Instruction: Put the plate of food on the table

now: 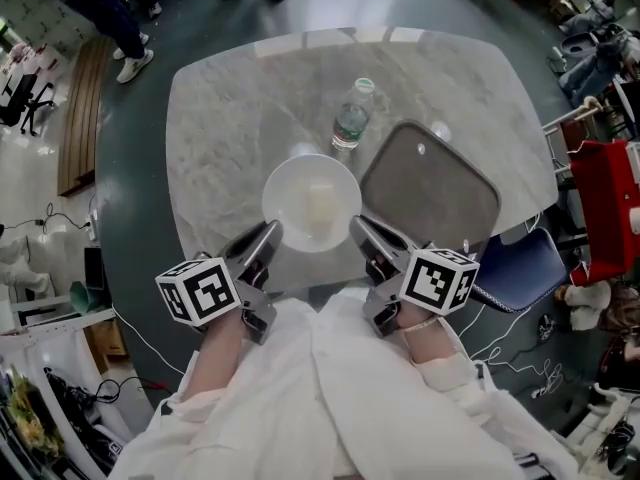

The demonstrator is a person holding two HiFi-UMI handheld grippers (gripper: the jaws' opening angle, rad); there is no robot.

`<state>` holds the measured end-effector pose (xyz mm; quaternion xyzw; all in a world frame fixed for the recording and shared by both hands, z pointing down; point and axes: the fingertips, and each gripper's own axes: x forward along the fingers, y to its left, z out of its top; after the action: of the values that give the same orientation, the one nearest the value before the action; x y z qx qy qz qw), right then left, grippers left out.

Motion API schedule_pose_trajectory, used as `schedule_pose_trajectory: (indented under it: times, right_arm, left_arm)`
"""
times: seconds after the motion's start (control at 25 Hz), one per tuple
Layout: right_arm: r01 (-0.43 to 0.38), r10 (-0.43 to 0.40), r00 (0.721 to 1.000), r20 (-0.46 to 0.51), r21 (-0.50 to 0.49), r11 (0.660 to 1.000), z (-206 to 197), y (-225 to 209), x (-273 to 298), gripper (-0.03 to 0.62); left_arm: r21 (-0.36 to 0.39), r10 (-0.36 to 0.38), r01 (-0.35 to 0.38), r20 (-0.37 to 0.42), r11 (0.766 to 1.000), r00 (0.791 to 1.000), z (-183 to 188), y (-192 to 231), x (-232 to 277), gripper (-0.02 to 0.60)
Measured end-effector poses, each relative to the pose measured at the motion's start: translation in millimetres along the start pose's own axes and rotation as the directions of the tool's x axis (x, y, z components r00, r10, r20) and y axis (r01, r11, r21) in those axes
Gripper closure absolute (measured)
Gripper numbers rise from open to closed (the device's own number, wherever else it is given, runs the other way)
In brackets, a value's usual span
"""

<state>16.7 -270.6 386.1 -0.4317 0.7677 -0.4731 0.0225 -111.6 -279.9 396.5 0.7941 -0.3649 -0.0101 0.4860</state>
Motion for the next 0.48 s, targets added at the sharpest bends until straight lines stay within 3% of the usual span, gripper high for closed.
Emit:
schedule_pose_trajectory:
  times: [0.48]
  right_arm:
    - [-0.021,0.019,0.998,-0.066,-0.035,0.999,10,-10,10,0.580]
  left_arm:
    - [-0.039,0.054,-0.053,0.024,0.998,0.998,2,3,9,0.528]
